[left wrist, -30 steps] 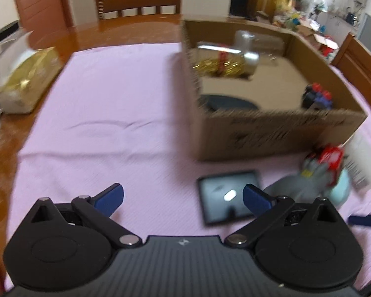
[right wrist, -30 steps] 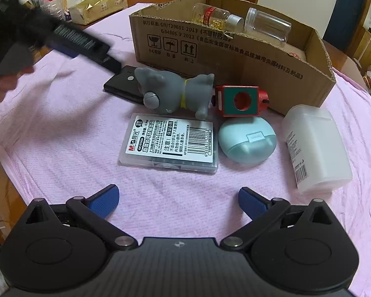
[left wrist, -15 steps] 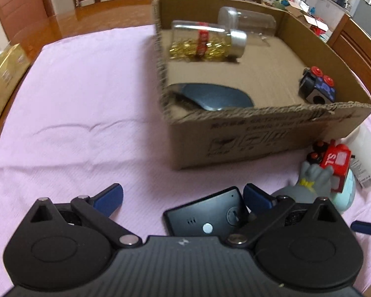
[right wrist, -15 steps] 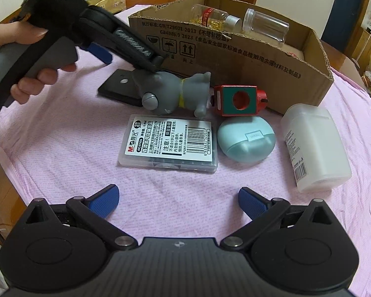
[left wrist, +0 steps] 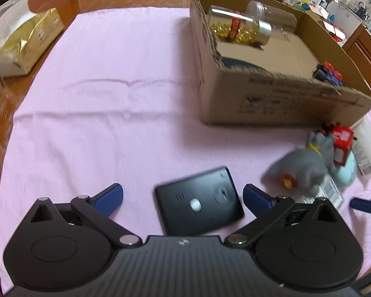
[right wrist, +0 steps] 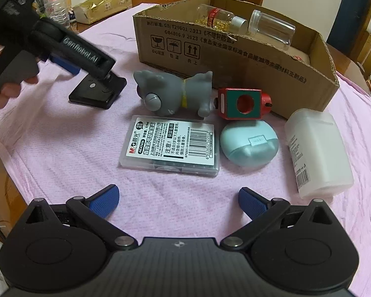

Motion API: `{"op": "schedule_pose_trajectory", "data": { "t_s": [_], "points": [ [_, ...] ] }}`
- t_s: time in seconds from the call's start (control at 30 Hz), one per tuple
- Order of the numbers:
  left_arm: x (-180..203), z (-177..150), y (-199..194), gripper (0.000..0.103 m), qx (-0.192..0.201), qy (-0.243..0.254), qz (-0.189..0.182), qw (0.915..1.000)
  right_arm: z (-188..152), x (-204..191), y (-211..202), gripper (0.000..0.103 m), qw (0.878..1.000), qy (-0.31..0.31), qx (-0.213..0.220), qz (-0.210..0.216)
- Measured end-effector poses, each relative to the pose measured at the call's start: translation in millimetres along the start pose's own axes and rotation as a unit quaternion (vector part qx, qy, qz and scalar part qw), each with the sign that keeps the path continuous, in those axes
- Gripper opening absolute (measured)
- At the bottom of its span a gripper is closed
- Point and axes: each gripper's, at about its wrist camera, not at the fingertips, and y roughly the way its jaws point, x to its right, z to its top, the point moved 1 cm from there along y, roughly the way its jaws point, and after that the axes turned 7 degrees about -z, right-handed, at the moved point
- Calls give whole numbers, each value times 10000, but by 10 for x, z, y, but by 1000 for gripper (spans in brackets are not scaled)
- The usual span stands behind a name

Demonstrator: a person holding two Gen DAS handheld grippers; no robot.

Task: Organize rigid objects
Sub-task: 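Reach the left tool to the black device while the right tool approaches the barcode card package, then grasp the black device with the left tool while the right tool grasps the barcode card package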

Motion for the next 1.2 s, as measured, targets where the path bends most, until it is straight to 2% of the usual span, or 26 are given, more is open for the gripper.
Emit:
{"op": "schedule_pose_trajectory", "data": {
  "t_s": [0.23, 0.33, 0.4, 0.47, 0.63, 0.87, 0.93, 1.0, 1.2],
  "points": [
    [88, -128, -48, 99, 145, -9, 199, 9997, 58, -28, 58, 103, 9999, -13, 119, 18],
    [125, -105, -69, 91, 207, -115, 223, 9995, 82, -34, 89, 103, 9999, -35, 136, 33],
    [165, -94, -73, 82, 192, -118, 262, 9994, 79, -35, 94, 103, 9999, -35, 147, 36],
    [211, -95, -84, 78, 192, -47, 172, 9997, 79, -38, 100, 103, 9999, -26, 147, 35],
    [294, -118, -59, 77, 234, 353, 167, 9990, 145, -74, 137, 103, 9998, -56, 167, 56],
    [288, -128, -72, 77, 270, 459, 124, 9985, 273, -159, 202, 103, 9999, -55, 152, 59],
    [283, -143, -82, 75, 297, 494, 135, 9982, 281, -157, 204, 101, 9999, -19, 132, 43],
    [281, -159, -93, 73, 317, 546, 149, 9979, 267, -149, 177, 93, 9999, 47, 162, -4],
    [273, -221, -135, 73, 278, 661, 81, 9974, 200, -128, 114, 93, 9998, 84, 170, -19]
  ]
}}
